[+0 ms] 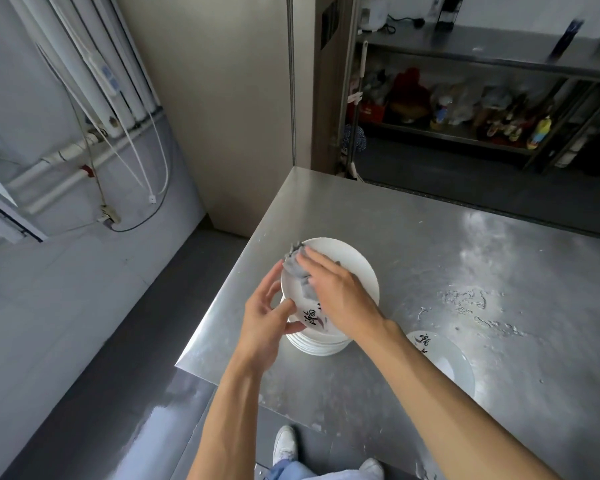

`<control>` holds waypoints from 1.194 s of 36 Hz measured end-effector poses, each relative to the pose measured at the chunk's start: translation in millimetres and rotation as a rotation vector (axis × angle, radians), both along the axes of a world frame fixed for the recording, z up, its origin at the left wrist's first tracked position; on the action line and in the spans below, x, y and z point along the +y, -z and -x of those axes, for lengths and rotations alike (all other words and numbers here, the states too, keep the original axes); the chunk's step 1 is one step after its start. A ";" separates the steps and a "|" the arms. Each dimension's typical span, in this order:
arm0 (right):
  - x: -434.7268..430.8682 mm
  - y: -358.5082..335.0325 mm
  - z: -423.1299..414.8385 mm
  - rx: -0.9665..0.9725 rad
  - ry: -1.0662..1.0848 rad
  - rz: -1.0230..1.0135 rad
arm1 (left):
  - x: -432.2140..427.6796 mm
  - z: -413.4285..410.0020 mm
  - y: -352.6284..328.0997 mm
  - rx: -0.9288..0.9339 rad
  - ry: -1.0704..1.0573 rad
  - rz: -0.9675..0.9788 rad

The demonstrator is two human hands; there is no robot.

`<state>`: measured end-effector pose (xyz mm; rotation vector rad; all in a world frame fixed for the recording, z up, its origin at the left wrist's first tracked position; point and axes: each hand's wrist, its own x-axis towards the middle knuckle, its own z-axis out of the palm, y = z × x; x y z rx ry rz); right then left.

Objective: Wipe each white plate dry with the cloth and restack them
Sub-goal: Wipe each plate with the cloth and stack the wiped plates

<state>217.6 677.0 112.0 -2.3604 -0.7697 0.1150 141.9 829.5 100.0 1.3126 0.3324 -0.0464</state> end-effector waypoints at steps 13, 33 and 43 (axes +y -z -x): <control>-37.3 22.3 24.3 0.002 -0.176 0.024 | 16.3 6.2 -0.6 0.040 -0.187 0.033; -21.0 -0.2 5.7 -0.144 -0.005 -0.167 | -18.4 0.8 -16.2 0.044 -0.048 -0.018; -77.4 -9.7 -9.6 -0.271 0.460 -0.425 | 6.2 -3.0 -15.8 0.114 -0.256 0.043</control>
